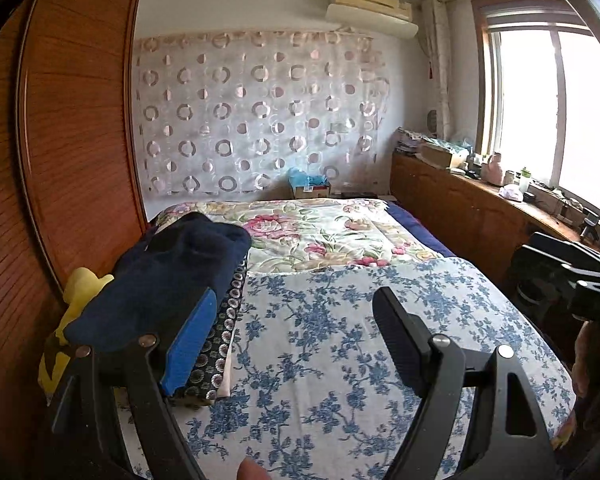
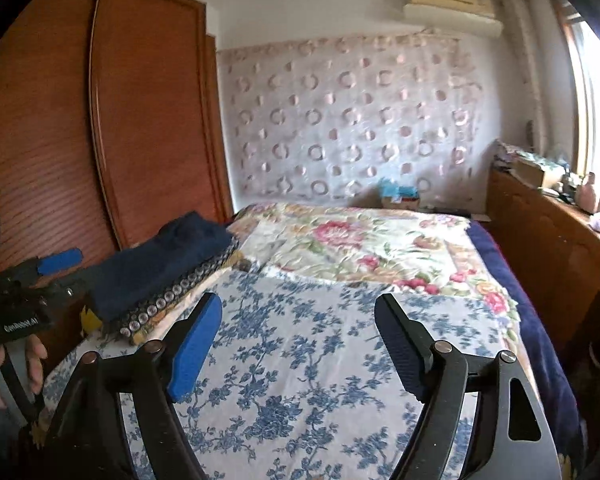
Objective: Fold small clothes
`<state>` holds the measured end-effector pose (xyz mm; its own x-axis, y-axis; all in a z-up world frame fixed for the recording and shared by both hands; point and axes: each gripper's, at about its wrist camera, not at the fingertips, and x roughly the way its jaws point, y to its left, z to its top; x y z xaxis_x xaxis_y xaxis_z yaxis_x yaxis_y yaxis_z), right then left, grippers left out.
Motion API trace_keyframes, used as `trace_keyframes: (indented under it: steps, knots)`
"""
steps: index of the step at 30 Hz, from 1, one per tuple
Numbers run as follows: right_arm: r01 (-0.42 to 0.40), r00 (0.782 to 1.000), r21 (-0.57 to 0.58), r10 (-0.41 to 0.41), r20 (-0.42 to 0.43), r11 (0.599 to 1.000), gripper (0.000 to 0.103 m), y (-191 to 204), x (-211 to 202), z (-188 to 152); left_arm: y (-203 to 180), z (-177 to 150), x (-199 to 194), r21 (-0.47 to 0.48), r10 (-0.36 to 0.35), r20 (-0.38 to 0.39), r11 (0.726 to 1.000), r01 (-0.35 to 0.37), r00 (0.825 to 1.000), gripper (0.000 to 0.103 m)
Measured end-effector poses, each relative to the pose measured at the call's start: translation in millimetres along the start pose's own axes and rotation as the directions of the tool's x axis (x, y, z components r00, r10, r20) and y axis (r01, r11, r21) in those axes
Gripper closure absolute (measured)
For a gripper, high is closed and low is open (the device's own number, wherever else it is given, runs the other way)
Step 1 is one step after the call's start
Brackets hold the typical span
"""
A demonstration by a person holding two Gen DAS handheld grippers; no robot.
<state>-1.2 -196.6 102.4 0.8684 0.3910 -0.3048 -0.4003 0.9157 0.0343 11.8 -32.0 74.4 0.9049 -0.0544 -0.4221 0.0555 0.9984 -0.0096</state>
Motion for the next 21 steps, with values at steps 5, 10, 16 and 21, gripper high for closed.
trace_keyframes:
  steps: [5, 10, 16, 21]
  knots:
    - [0.05, 0.998, 0.032, -0.052, 0.044, 0.998, 0.023, 11.5, -20.3, -9.6, -8.4, 5.6, -10.2, -0.009, 0.002, 0.019, 1.0, -0.002, 1.0, 0.022]
    - [0.075, 0.996, 0.05, -0.077, 0.053, 0.996, 0.023, 19.1, -26.6, -23.6, -10.9, 7.0, -12.3, -0.016, -0.009, 0.019, 1.0, 0.01, 1.0, 0.022]
    - [0.096, 0.994, 0.057, -0.099, 0.05, 0.994, 0.023, 27.7, -36.9, -34.0, -14.4, 5.1, -13.3, -0.011, -0.012, 0.03, 1.0, 0.013, 0.999, 0.022]
    - [0.099, 0.994, 0.062, -0.102, 0.047, 0.993, 0.023, 31.4, -38.2, -33.5, -14.8, 4.4, -14.9, -0.017, -0.009, 0.031, 1.0, 0.01, 0.999, 0.022]
